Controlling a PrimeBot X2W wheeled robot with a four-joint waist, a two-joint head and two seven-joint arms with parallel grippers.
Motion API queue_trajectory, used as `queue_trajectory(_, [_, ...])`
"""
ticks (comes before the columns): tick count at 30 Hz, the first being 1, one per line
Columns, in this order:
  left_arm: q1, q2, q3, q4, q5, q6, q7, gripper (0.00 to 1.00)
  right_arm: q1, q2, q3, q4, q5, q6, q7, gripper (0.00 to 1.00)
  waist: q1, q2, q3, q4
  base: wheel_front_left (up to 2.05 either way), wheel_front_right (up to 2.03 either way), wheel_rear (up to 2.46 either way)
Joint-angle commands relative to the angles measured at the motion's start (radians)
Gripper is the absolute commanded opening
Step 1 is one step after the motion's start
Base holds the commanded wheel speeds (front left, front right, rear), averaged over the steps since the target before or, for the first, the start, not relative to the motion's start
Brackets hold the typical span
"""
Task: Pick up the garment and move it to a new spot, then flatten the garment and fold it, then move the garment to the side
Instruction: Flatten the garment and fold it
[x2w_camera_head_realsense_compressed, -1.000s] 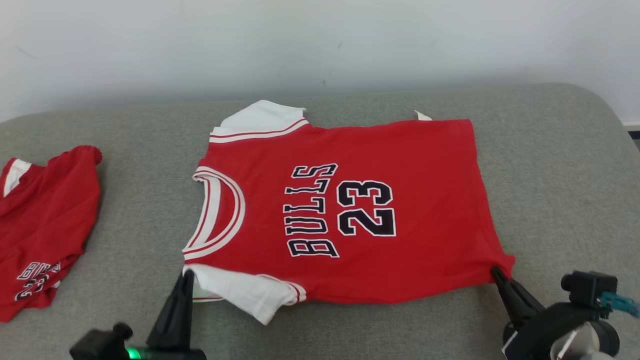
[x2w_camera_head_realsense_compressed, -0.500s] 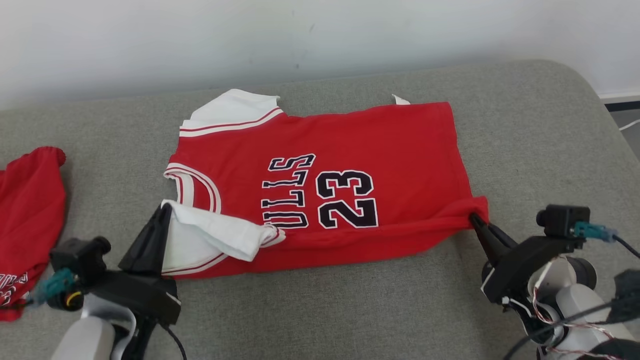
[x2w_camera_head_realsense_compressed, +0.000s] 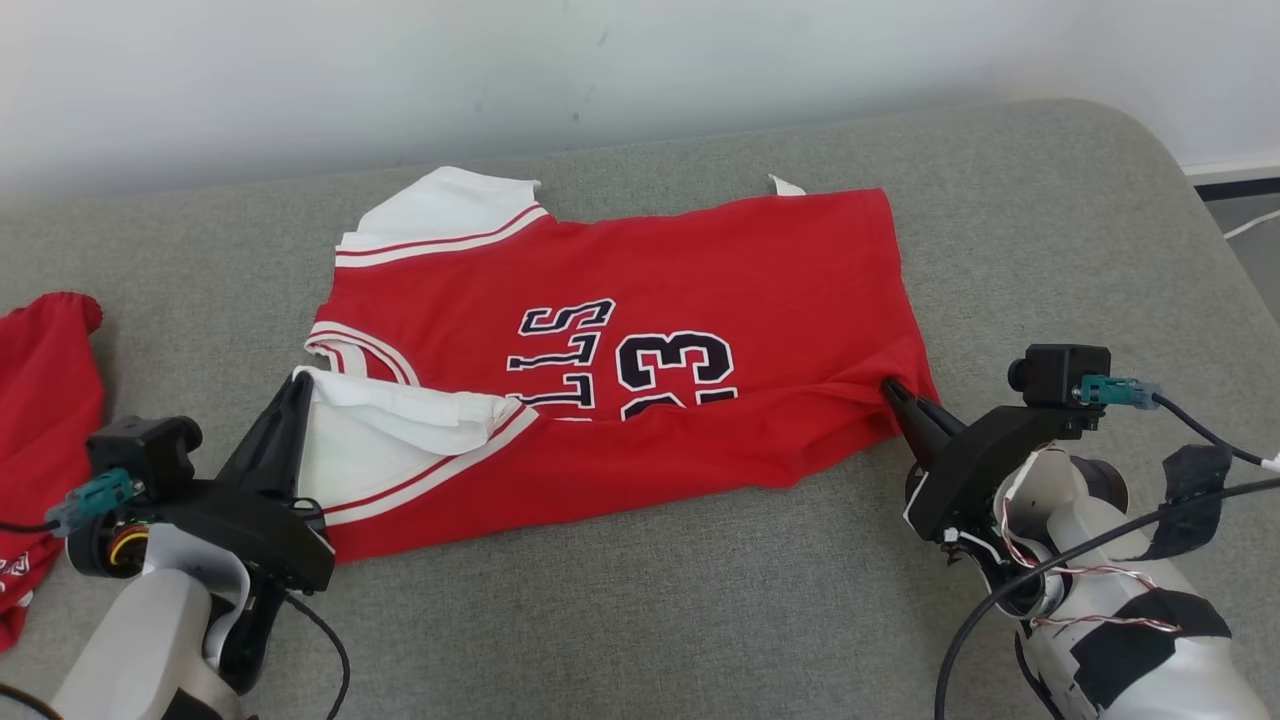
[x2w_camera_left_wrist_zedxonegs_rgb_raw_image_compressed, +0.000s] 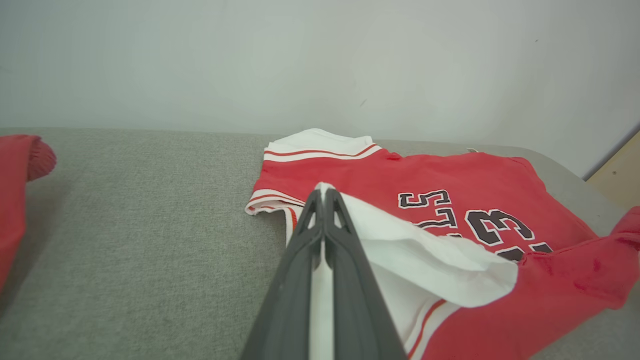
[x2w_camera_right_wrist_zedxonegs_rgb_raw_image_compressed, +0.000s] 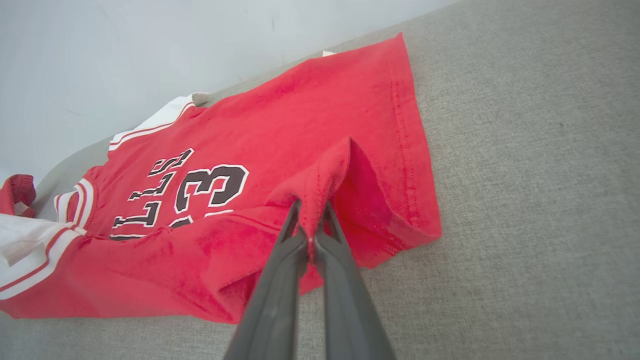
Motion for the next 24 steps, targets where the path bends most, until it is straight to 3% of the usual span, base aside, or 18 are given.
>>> queue_trajectory(1, [-0.016, 0.007, -0.007, 0.020, -0.012, -0.001, -0.012, 0.00, -0.017, 0.005, 0.011, 0.017, 0.011, 0.000, -0.007, 0.00, -0.0001, -0.0001, 0.002, -0.002, 0.00, 0.00, 0.00])
queue_trajectory(24, [-0.154, 0.035, -0.162, 0.178, -0.105, -0.002, -0.100, 0.00, -0.163, 0.025, 0.107, 0.241, 0.073, 0.000, -0.117, 0.00, -0.0001, -0.0001, 0.022, -0.009, 0.00, 0.00, 0.00])
